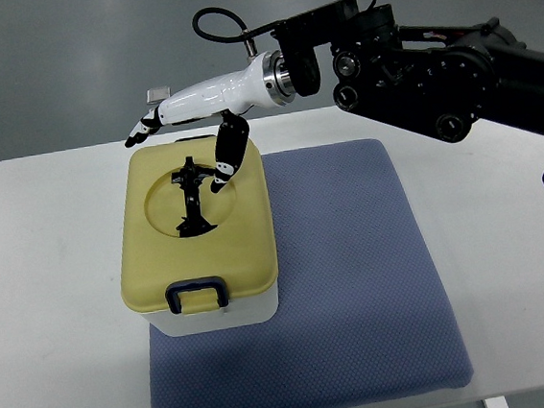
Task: Open white storage box with right hand
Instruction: 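Lower the right hand and grasp the black handle on the lid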
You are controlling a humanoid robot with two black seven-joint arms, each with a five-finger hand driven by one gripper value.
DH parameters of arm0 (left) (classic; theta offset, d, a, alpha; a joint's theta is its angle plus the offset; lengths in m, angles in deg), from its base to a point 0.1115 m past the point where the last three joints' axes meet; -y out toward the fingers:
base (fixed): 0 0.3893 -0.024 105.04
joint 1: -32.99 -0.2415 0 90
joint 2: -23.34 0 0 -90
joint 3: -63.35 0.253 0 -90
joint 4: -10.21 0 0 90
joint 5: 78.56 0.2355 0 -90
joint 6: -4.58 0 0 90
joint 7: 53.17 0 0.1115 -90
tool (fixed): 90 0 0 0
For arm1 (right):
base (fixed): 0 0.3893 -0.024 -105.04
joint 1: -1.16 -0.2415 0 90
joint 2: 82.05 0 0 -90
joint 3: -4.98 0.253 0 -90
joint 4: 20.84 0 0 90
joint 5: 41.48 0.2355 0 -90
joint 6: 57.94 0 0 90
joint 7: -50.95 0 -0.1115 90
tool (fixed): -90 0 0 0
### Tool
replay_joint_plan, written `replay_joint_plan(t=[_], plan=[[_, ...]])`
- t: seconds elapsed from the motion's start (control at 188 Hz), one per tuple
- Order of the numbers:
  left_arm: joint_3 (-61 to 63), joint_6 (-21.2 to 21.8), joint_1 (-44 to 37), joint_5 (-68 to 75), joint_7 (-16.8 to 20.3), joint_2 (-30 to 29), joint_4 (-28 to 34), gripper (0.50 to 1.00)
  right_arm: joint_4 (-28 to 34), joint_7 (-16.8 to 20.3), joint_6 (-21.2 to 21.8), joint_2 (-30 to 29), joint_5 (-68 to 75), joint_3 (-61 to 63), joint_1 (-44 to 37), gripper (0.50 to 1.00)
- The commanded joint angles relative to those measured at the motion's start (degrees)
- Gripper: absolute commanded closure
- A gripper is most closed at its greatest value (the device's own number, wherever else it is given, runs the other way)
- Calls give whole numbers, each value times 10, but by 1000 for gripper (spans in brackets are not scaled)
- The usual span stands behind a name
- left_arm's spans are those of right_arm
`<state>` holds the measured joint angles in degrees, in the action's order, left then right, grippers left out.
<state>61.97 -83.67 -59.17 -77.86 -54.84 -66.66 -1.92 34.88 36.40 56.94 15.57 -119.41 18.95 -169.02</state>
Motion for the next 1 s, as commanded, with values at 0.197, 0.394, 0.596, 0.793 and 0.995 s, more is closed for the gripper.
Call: replay_joint_plan(t=[0.197,0.394,0.596,0.793,0.995], plan=[[0,0,0,0,0,0,0,500,0,-4,-36,-12,-1,0,19,552],[1,0,0,0,0,0,0,500,0,-6,-49,-12,-1,0,22,574],[0,0,0,0,0,0,0,500,0,-17,-62,-12,-1,0,27,838],[0,0,0,0,0,0,0,500,-1,-17,-68,-14,-2,0,33,1000],[0,0,0,0,0,0,0,500,0,-17,-82,-14,-1,1,33,1000]])
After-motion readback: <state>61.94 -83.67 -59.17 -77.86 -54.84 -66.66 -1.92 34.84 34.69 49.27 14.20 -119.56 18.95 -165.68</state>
